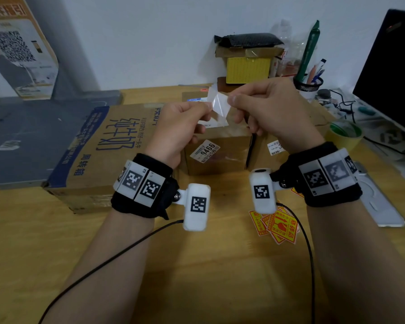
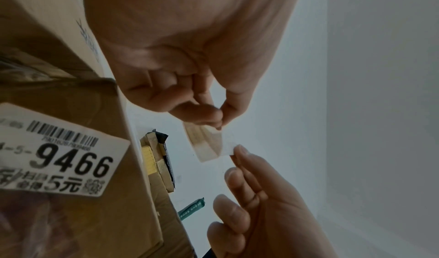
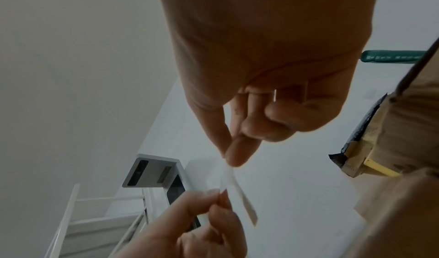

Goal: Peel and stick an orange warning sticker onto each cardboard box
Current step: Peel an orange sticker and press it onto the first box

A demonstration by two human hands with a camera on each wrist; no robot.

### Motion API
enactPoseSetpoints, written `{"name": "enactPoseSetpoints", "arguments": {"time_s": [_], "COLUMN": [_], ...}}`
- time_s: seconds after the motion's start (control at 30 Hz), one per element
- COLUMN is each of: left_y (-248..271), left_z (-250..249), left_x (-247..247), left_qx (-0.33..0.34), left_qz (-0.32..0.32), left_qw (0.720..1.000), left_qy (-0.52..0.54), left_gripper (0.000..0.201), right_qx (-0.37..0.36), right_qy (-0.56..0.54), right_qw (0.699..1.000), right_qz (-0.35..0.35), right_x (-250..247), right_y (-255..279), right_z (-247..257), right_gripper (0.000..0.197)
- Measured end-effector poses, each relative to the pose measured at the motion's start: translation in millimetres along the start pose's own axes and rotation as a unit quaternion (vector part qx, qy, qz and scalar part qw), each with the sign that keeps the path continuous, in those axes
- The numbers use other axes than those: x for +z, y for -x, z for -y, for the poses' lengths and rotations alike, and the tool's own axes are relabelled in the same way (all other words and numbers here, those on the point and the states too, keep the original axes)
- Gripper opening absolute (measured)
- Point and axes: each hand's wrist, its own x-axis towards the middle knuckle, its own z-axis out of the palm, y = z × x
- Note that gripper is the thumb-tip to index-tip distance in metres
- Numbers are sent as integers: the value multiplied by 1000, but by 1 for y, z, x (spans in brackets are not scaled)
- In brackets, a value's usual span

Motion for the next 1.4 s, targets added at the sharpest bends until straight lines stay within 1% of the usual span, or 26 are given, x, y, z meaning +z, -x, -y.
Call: {"name": "enactPoseSetpoints", "arguments": {"time_s": [0.17, 0.27, 0.4, 0.5, 0.57, 0.67, 0.73, 0.8, 0.9, 0.93, 0.97, 1.0, 1.03, 1.1, 1.13, 1.17, 1.2, 1.27, 1.3, 1.4], "left_y": [-3, -5, -6, -5, -5, -3, -2, 3, 10, 12, 12, 12, 10, 6, 3, 1, 0, 0, 0, 2], "left_z": [1, 2, 1, -1, -2, -3, -3, -3, -6, -7, -7, -8, -8, -7, -7, -6, -5, -3, -3, -1], "left_x": [-2, -3, -6, -8, -10, -13, -14, -11, -5, -5, -4, -4, -4, -6, -8, -10, -11, -13, -12, -8], "left_qx": [-10, 0, 17, 20, 26, 12, -10, -33, -56, -66, -75, -79, -78, -54, -37, -23, -13, 0, 7, 25], "left_qz": [-24, -34, -54, -43, -27, 22, 83, 156, 262, 283, 292, 283, 250, 138, 90, 60, 48, 41, 41, 48], "left_qw": [1000, 999, 998, 997, 994, 986, 972, 949, 918, 911, 911, 919, 936, 970, 978, 980, 980, 978, 976, 978], "left_qy": [-2, -8, -23, -60, -101, -164, -220, -273, -294, -292, -283, -263, -236, -191, -185, -186, -191, -207, -213, -201], "left_gripper": [18, 26, 36, 43, 40, 23, 21, 18, 13, 14, 17, 20, 22, 20, 16, 13, 15, 25, 26, 18], "right_qx": [30, 49, 40, 35, 30, 27, 35, 43, 39, 36, 36, 36, 35, 25, 16, 6, -4, -22, -31, -52], "right_qy": [-25, -33, -6, -1, -6, -10, -3, -3, -1, 4, 10, 15, 17, 17, 17, 19, 19, 17, 21, 39], "right_qw": [999, 997, 992, 989, 987, 988, 989, 991, 993, 993, 994, 994, 995, 997, 998, 999, 1000, 999, 999, 997], "right_qz": [-13, -58, -119, -147, -155, -154, -143, -128, -112, -109, -105, -99, -93, -74, -59, -40, -18, 23, 36, 44], "right_x": [-7, -11, -16, -18, -18, -18, -17, -15, -12, -12, -12, -12, -13, -12, -11, -10, -9, -5, -3, -1], "right_y": [-3, -7, -8, -8, -9, -10, -9, -8, -6, -6, -7, -8, -8, -9, -9, -9, -8, -7, -7, -8], "right_z": [-2, -4, -7, -8, -8, -8, -7, -6, -5, -6, -7, -8, -9, -10, -10, -9, -9, -8, -7, -10], "right_gripper": [8, 6, 6, 7, 8, 7, 7, 9, 10, 9, 8, 7, 8, 15, 18, 21, 23, 25, 26, 25]}}
